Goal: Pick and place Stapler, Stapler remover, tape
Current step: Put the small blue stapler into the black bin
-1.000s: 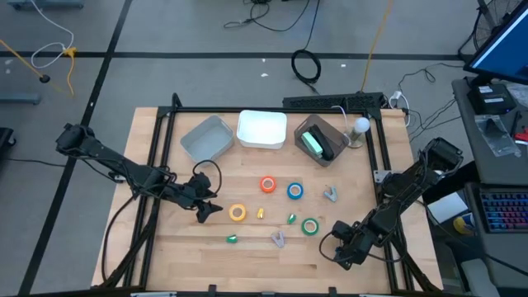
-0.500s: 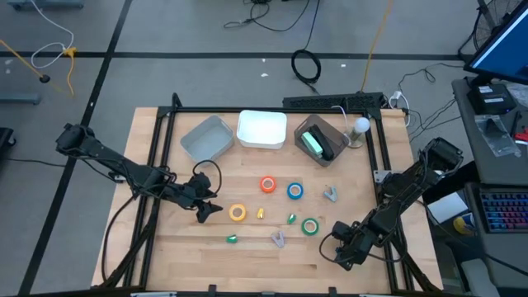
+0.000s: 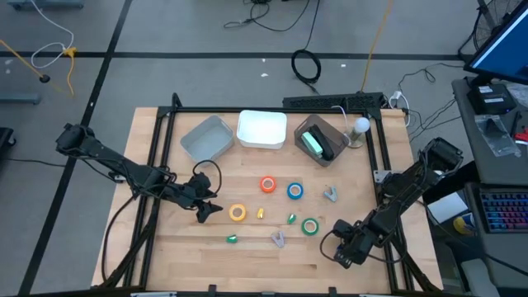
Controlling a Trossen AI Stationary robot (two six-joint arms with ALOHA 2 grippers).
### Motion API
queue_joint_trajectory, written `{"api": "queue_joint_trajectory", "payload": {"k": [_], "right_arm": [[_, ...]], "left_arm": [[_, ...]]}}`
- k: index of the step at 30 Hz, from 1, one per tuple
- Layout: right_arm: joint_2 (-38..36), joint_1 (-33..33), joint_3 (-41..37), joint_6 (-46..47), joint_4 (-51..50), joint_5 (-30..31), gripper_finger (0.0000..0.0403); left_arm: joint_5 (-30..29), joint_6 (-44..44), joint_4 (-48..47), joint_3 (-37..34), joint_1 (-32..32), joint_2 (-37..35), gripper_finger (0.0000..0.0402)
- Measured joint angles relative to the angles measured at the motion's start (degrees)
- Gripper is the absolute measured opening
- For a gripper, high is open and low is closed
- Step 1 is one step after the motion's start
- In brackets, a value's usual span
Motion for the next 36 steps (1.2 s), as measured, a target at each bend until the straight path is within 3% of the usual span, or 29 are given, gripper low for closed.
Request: {"api": "queue_joint_trajectory", "payload": {"k": [5,10,14,18,30,36], "right_arm": [[-1.0,0.0,-0.1,-0.4,0.2,0.0,0.0063],[-6.2,0.0,-0.2,-0.4,0.4,3.4,0.007],[-12.7,-0.5,-0.2,-0.2,0.2,9.6,0.0071],[-20.1,-2.7,-0.2,-3.3,-0.2,19.7,0.0065],[-40.6,-20.8,-0.1,-28.7,-5.1,44.5,0.0066],[-47.7,-32.4,-0.1,-45.6,-5.3,48.3,0.007]], "left_arm": [[0.0,-0.2,0.0,0.0,0.0,0.0,0.031],[0.0,-0.3,0.1,0.0,0.0,0.0,0.031],[0.0,-0.3,0.1,0.0,0.0,0.0,0.031],[0.0,-0.4,0.2,0.0,0.0,0.0,0.031],[-1.1,-0.3,0.2,0.0,0.0,0.0,0.031],[-1.1,-0.3,0.3,0.0,0.0,0.0,0.031]]}}
